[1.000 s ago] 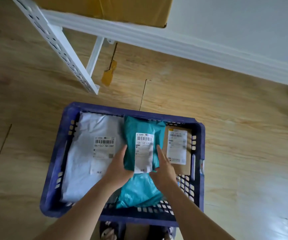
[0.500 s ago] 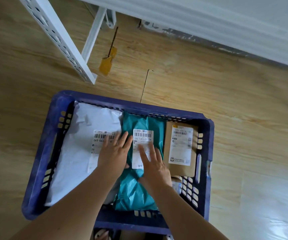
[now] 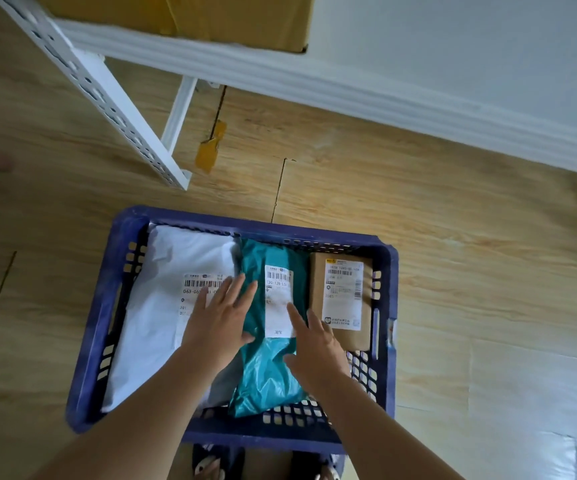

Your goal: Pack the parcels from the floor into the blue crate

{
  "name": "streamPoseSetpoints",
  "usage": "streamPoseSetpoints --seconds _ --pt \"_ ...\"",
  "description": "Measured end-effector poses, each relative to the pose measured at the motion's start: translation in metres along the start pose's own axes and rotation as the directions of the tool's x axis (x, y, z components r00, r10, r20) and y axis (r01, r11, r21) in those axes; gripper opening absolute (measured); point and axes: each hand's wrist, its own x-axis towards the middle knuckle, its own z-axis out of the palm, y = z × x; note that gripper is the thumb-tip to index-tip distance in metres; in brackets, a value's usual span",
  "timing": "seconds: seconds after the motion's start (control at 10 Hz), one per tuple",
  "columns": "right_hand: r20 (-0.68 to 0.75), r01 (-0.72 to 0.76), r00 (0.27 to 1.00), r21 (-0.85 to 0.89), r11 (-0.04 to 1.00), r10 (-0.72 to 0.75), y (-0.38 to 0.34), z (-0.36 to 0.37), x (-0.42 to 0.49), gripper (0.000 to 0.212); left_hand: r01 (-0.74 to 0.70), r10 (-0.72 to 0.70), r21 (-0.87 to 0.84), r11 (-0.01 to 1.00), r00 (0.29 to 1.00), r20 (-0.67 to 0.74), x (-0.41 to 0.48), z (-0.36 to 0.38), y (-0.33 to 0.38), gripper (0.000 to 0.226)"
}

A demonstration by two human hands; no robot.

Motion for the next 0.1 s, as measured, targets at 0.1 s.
streamPoseSetpoints --seconds 0.1 --pt "-0.059 0.017 0.998 -0.013 1.000 -0.018 -0.0021 -0.0174 -0.0170 0.079 -0.017 0.018 -0.008 1.000 0.999 0.035 -0.0193 -0.0182 0.0013 0.087"
